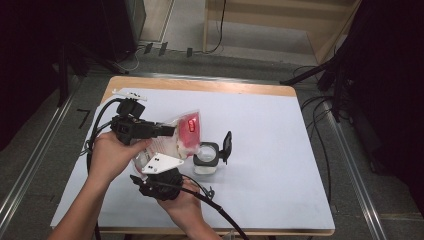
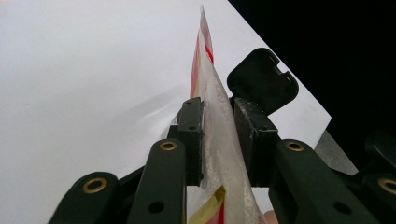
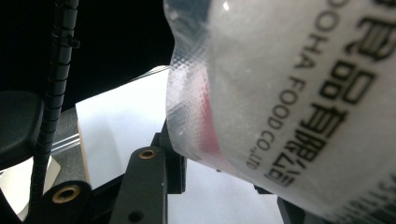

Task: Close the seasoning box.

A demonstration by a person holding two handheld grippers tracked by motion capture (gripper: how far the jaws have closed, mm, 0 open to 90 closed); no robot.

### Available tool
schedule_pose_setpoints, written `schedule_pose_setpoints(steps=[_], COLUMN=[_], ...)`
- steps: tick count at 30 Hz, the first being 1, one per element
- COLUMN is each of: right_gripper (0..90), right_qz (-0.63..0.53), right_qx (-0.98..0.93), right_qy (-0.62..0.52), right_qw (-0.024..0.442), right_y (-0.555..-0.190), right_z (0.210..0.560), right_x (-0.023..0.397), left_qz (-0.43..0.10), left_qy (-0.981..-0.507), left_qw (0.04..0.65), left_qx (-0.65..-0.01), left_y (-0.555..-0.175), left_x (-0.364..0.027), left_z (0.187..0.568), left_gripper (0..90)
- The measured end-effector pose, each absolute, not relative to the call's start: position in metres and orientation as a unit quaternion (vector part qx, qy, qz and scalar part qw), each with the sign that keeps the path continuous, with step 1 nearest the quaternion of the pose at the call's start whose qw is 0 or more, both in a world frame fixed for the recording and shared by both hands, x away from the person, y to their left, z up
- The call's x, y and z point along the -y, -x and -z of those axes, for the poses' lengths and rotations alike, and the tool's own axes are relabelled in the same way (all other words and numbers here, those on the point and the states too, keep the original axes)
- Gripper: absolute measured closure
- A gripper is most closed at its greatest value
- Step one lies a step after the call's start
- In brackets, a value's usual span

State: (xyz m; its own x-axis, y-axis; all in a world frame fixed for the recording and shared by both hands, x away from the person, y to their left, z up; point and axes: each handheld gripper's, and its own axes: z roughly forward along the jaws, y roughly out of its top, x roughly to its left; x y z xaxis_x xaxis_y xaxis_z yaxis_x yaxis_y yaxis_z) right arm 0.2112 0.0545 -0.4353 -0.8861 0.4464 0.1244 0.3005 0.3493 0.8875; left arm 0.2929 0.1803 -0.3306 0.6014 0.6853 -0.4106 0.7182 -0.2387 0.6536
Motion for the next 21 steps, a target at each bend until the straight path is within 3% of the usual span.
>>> schedule_pose_setpoints(steps=[21], right_gripper=[64.2], right_qz=[-0.526], right_qx=[-0.815], right_qy=[-0.231], right_qw=[0.071], right_y=[-0.2114], right_z=[0.4347], right_x=[-0.0544], left_qz=[0.014], left_qy=[-0.787], left_qw=[0.431], left_qx=[-0.442], left_y=[-0.2924], left_x=[-0.1791], left_z=[0.3294], left_gripper=[73.3])
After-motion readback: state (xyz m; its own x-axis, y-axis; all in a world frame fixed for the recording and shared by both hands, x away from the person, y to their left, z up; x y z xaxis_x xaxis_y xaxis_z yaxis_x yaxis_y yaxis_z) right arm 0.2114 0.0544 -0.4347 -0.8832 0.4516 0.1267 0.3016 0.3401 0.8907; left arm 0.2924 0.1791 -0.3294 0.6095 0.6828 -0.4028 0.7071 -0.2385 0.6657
